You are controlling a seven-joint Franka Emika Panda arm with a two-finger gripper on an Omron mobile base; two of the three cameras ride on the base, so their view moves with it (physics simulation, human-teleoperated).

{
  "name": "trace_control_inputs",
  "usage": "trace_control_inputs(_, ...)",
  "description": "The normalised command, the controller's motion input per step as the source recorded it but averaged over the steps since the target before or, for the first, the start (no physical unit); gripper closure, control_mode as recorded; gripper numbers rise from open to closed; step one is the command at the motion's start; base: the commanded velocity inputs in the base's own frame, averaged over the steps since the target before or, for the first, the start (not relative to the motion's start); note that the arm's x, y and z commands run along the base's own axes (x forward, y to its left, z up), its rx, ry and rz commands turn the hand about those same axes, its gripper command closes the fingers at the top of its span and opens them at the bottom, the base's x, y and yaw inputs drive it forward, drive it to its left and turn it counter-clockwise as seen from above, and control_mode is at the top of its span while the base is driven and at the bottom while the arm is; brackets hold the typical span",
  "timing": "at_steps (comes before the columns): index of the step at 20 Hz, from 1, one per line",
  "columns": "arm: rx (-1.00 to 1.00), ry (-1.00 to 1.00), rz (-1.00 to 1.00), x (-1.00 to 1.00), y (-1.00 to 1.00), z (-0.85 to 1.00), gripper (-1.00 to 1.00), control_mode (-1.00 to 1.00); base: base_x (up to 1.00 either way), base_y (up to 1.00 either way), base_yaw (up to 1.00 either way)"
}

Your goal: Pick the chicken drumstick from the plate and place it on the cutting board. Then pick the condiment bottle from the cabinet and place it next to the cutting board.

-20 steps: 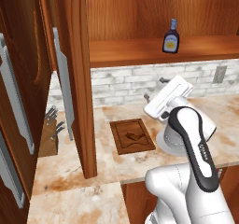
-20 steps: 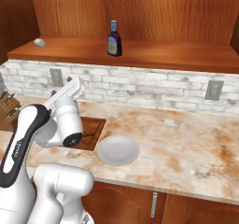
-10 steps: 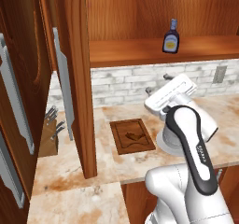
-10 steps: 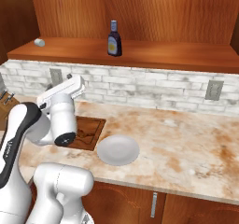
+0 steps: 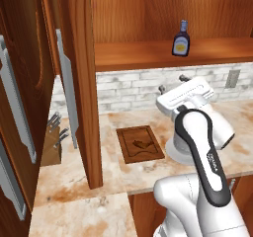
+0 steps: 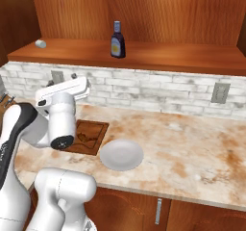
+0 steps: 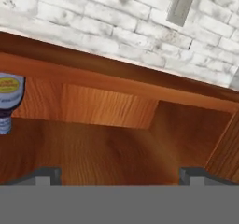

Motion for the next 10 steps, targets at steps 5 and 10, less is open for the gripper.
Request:
trace_control_inputs(5,0.11,0.09,0.0,-0.1,-0.19,0.34,-1.0,-1.0,0.0,0.0,0.0)
trace_control_inputs(10,0.1,0.08,0.0,-0.09,-0.18,0.35,-1.0,-1.0,0.0,0.0,0.0)
